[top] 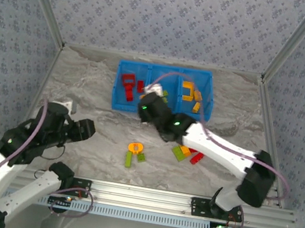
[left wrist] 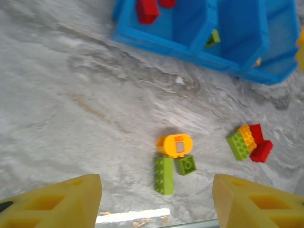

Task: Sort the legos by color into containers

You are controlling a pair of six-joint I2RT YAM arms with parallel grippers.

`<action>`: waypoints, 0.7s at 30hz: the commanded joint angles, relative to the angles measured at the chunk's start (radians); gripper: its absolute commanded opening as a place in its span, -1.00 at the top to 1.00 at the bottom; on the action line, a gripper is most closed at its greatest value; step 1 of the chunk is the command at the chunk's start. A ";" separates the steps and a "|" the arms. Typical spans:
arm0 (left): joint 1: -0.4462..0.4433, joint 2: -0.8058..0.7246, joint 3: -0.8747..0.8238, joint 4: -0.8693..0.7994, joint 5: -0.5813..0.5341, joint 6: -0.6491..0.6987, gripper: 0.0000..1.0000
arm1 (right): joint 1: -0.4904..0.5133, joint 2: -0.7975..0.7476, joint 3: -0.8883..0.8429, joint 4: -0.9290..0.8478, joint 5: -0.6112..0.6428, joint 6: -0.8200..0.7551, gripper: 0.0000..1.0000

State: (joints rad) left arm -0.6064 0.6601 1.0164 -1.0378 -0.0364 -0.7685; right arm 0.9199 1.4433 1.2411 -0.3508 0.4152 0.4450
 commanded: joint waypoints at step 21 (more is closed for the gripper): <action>-0.743 1.094 0.761 0.315 -0.545 0.172 -0.33 | -0.602 0.345 0.086 -0.110 -0.391 -0.074 0.40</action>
State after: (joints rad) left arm -1.3388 1.7031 1.6859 -0.6956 -0.5377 -0.6571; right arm 0.3302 1.7405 1.2579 -0.4305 0.0753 0.3985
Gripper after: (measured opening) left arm 0.666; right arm 0.342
